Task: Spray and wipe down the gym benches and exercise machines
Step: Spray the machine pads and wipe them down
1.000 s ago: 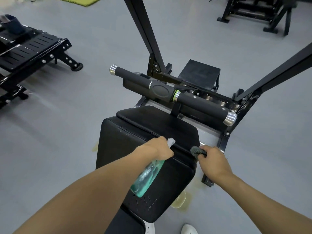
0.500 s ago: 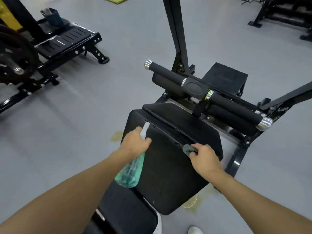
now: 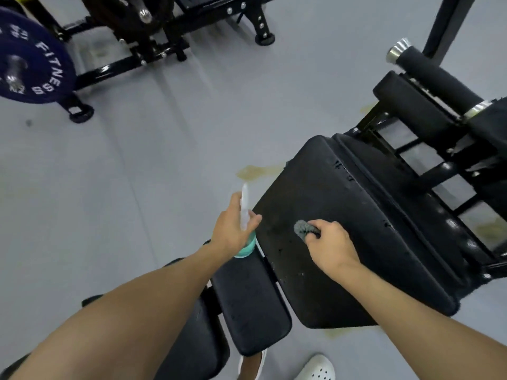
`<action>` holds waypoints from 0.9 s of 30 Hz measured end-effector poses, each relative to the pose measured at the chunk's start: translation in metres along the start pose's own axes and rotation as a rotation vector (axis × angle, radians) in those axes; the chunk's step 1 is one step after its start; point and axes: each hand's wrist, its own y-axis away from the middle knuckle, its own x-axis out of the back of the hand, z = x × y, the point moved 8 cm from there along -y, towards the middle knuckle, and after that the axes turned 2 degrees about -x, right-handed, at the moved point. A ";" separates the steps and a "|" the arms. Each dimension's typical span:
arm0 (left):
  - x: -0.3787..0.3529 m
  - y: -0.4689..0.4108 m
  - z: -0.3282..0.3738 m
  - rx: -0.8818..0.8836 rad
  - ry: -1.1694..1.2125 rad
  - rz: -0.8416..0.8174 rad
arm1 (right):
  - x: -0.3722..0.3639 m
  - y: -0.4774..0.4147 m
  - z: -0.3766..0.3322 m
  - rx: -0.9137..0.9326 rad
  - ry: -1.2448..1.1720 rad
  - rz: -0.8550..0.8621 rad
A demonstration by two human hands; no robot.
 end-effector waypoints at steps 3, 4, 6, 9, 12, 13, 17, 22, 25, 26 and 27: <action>-0.002 0.006 -0.022 0.045 -0.033 0.002 | -0.019 -0.003 -0.009 0.036 0.034 -0.037; -0.004 0.009 -0.031 0.061 -0.047 -0.023 | -0.025 -0.003 -0.010 0.045 0.049 -0.050; -0.008 0.018 -0.046 0.103 -0.092 -0.093 | -0.031 -0.003 -0.009 0.057 0.077 -0.068; -0.008 0.035 -0.058 0.163 -0.138 -0.163 | -0.033 0.001 -0.006 0.068 0.101 -0.086; -0.003 0.045 -0.059 0.215 -0.150 -0.248 | -0.026 0.007 -0.007 0.081 0.087 -0.091; -0.002 0.048 -0.059 0.232 -0.142 -0.279 | -0.022 0.009 -0.009 0.085 0.080 -0.094; 0.022 0.046 -0.024 0.323 -0.132 -0.167 | 0.010 0.013 -0.014 0.123 0.046 -0.082; 0.041 -0.006 0.087 -0.024 -0.309 0.122 | 0.070 -0.013 -0.018 0.187 -0.070 0.034; 0.008 -0.058 0.134 -0.135 -0.293 0.043 | 0.107 -0.045 -0.012 0.212 -0.166 0.145; -0.006 -0.077 0.148 -0.166 -0.280 0.014 | 0.117 -0.058 -0.008 0.207 -0.179 0.180; -0.021 -0.096 0.162 -0.198 -0.271 -0.012 | 0.127 -0.071 -0.003 0.197 -0.187 0.214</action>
